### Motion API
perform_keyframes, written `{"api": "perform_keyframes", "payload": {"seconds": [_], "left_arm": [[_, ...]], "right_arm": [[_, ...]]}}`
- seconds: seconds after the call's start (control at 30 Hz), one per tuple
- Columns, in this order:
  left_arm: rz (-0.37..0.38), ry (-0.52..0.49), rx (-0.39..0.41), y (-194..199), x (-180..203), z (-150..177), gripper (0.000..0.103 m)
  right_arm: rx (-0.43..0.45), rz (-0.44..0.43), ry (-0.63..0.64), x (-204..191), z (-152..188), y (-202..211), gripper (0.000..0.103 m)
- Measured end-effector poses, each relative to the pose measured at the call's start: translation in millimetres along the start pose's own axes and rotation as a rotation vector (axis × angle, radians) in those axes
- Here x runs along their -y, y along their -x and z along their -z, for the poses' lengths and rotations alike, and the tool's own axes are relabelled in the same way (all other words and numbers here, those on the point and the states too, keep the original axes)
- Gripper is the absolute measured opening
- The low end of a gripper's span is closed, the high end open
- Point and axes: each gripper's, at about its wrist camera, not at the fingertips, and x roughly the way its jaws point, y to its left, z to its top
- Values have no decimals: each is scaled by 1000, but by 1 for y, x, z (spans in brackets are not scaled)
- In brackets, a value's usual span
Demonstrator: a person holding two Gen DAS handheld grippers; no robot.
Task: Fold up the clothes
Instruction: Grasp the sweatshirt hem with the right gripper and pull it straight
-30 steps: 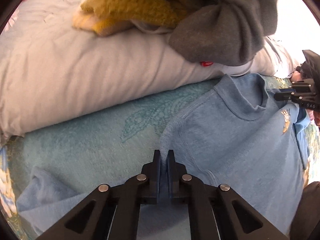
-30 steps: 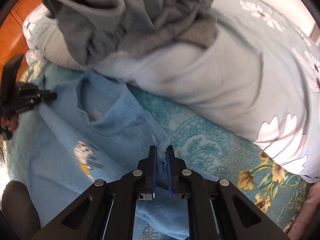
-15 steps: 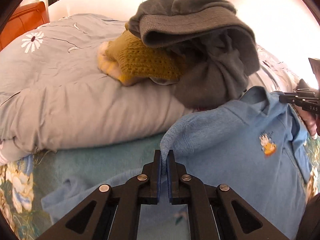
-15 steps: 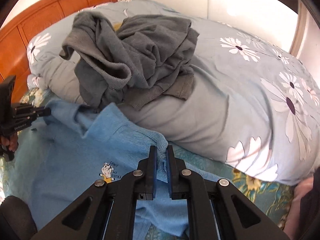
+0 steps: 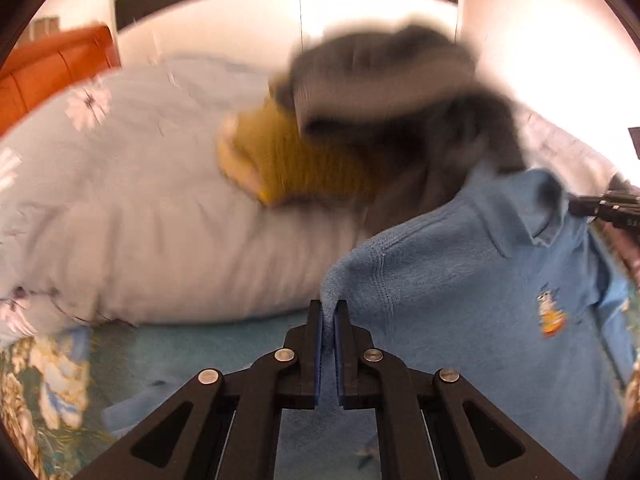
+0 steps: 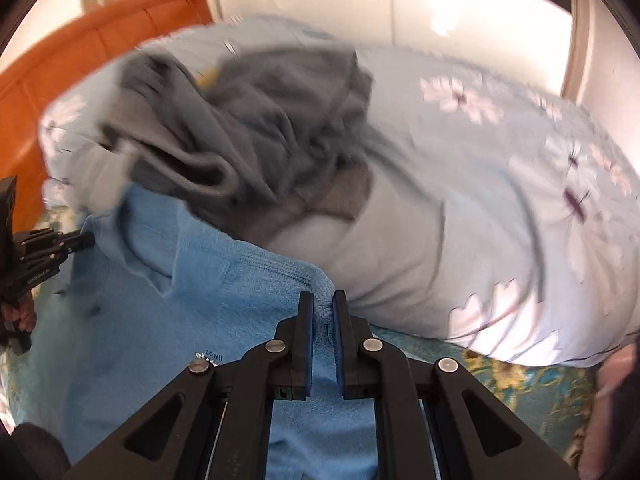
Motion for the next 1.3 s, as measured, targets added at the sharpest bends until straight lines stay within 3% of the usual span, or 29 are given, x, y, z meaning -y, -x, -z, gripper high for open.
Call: {"api": "perform_keyframes", "payload": {"seconds": [0.1,0.2,0.37,0.5,0.6,0.67,0.73,0.9,0.97,1.1,1.23,1.3], "left_arm": [[-8,31,-80,-41,-3,-3,6],[9,87,-114,-54,-11,-7,6],[10,100,-156,-59,-12,-11,9],[60,154,-166,-41,-18,-13,10],[54,199,-148,-11,-27,-7,29],[10,269,-130,13,-47,15,54],[-34,339,-112,36,-66,36,59],[-145,518,-73,92,-116,90,59],[-162,630,-107,91,-136,117,59],[-11,843,-83,84,-167,151,57],[38,939,-98,54,-171,156,56],[51,943,-85,49,-169,154,44]], "right_arm": [[-67,10,-45,6,0,-28,9],[-107,20,-72,10,-1,-43,9],[-141,33,-106,9,-6,-51,9],[-164,40,-100,6,-10,-43,13],[-152,78,-75,0,-11,-21,29],[-116,71,-76,-4,-10,4,34],[-89,61,-88,-10,-3,28,40],[-74,44,-76,-29,27,76,42],[-95,48,-95,-34,35,82,43],[-115,34,-149,-44,41,84,42],[-103,7,-210,-59,39,85,43],[-104,-3,-222,-69,35,85,43]]}}
